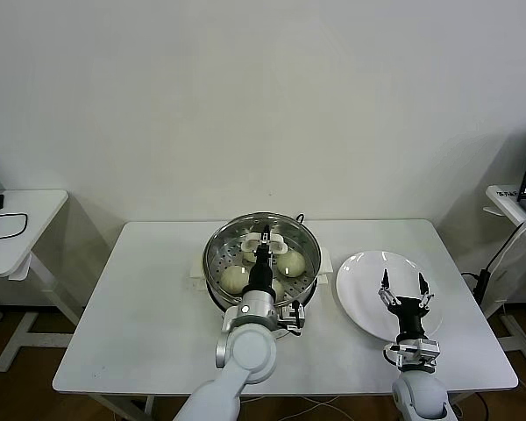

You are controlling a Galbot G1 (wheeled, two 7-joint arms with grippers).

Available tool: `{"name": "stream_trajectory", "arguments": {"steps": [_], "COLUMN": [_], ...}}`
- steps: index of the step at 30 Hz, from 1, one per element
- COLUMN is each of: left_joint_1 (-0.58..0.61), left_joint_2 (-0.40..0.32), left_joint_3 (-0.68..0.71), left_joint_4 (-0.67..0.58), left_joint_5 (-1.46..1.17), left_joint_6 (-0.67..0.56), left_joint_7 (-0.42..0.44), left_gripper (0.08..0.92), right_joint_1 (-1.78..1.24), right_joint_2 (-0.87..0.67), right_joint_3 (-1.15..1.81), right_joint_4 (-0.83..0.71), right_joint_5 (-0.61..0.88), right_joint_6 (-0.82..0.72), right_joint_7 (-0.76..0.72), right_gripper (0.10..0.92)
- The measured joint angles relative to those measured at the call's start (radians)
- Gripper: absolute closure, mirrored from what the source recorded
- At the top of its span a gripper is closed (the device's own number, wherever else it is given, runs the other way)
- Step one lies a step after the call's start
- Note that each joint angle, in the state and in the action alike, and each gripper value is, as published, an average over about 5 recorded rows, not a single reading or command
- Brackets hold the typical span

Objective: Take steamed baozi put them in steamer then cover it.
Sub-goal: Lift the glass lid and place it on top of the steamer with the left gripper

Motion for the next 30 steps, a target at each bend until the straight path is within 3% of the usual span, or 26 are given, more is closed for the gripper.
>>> {"name": "stream_trajectory", "arguments": {"steps": [22,25,30], "left_joint_1": [0.007,0.009,0.01], "left_joint_2": [-0.008,-0.01,-0.01], "left_joint_3": [-0.021,-0.027,-0.033], "left_joint_4": [0.026,0.026,0.021], "left_joint_5": [0.031,0.031,0.03], "left_joint_6": [-0.016,-0.019,-0.023], "left_joint_7": [0.015,0.014,0.011], "left_gripper": [0.809,0.768,0.624], "right_joint_1": [0.012,0.012,0.011], "right_joint_2": [0.002,0.001,0.001], "right_joint_3": [-0.006,-0.006,-0.006], "right_joint_4": [-0.011,-0.011,-0.011], "right_joint_5": [-0.004,-0.005,-0.008], "right_joint_6": [0.004,0.004,0.006], "right_joint_7": [0.001,0.001,0.001], "right_gripper": [0.203,0.203,0.203]}}
